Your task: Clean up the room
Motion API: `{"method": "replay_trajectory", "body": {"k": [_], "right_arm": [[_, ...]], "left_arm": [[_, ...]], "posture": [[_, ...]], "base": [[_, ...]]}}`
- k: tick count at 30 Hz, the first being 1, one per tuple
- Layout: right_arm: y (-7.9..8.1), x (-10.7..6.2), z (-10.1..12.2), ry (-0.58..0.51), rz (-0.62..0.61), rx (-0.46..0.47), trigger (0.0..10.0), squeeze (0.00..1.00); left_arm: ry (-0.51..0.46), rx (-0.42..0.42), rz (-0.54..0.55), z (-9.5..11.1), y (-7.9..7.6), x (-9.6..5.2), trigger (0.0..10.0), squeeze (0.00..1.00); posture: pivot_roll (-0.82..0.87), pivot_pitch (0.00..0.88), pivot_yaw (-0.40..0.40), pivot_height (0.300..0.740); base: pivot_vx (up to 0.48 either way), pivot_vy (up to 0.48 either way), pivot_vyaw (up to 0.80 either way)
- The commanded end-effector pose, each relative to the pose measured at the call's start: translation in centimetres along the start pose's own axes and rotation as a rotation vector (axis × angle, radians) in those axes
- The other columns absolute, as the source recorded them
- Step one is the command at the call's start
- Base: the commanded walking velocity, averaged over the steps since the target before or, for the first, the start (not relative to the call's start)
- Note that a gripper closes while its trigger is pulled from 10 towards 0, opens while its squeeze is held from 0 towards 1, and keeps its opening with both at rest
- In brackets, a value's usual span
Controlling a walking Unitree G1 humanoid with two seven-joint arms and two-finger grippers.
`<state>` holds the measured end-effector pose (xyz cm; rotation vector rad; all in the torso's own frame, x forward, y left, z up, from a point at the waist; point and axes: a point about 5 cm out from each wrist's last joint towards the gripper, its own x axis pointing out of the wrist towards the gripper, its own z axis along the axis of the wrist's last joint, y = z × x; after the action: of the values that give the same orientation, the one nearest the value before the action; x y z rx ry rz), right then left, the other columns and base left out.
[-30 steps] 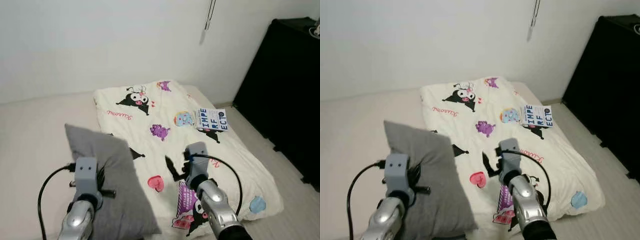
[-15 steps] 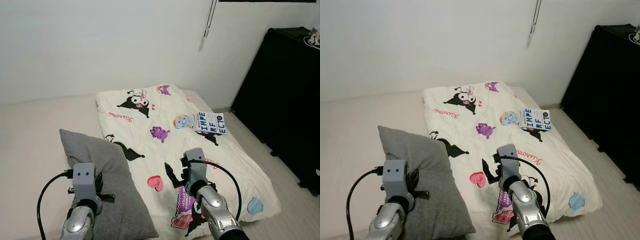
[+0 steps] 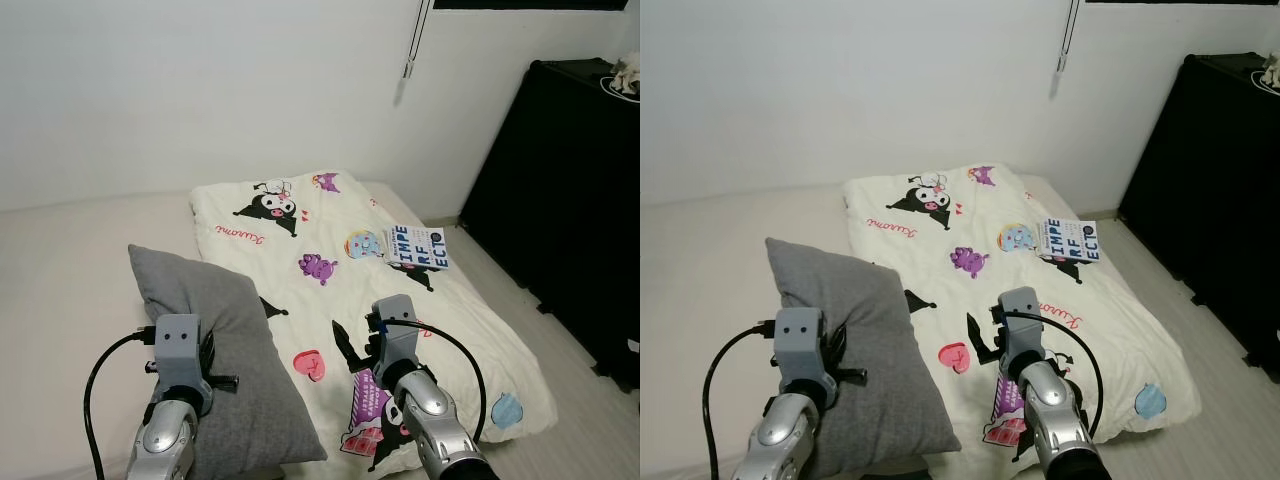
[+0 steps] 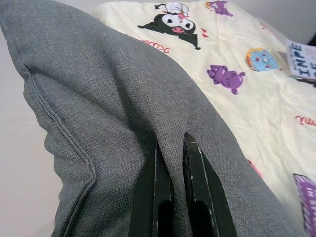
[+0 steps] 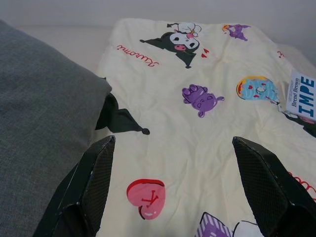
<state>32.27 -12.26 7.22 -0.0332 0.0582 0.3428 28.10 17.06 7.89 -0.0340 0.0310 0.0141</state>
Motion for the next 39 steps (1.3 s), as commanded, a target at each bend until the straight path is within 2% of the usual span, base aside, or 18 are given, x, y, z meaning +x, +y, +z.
{"method": "replay_trajectory", "body": {"k": [1, 12, 20, 39], "right_arm": [[-0.01, -0.22, -0.46, 0.009, -0.008, 0.013, 10.0, 0.0], [-0.24, -0.14, -0.34, 0.003, -0.017, 0.007, 10.0, 0.0], [-0.76, -0.17, -0.2, -0.001, -0.069, -0.042, 10.0, 0.0], [-0.8, -0.17, -0.31, 0.004, -0.072, -0.077, 10.0, 0.0]], "left_arm": [[-0.045, 0.014, -0.001, 0.81, -0.23, 0.14, 10.0, 0.0], [-0.046, 0.025, 0.015, 0.82, -0.1, 0.29, 10.0, 0.0], [-0.072, 0.036, 0.022, 1.15, 0.13, 0.36, 10.0, 0.0], [-0.078, 0.047, 0.008, 1.22, -0.15, 0.31, 10.0, 0.0]], "posture": [[0.04, 0.097, -0.034, 0.74], [0.04, 0.097, -0.036, 0.74], [0.04, 0.1, -0.037, 0.74], [0.04, 0.101, -0.034, 0.74]], "base": [[0.0, 0.0, 0.0], [0.0, 0.0, 0.0], [0.0, 0.0, 0.0], [0.0, 0.0, 0.0]]}}
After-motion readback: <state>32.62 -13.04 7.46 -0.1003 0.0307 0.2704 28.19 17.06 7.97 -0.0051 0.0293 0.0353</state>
